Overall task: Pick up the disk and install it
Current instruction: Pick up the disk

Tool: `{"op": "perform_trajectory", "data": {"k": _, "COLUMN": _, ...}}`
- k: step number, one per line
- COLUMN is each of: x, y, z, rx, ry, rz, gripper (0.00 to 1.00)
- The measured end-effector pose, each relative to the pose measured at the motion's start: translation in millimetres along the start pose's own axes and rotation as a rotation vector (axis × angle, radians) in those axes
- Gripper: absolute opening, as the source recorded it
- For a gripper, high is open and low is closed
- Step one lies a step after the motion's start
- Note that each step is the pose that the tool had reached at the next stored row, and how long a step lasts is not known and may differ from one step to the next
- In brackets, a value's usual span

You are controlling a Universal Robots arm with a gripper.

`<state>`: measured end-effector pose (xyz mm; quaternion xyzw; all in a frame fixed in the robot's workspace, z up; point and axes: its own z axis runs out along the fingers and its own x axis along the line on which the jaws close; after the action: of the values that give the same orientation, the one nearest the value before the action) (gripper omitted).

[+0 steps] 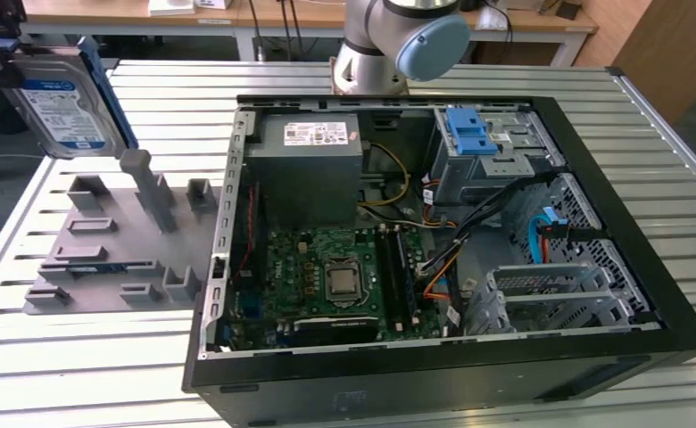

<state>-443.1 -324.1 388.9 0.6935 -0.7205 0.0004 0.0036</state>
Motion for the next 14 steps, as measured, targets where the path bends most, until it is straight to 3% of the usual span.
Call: {"op": "perform_trajectory", "data": {"k": 14, "x": 0.0, "y": 0.1, "z": -12.1, "rx": 0.0, "ry": 0.0, "rz": 0.0, "gripper": 0.36}}
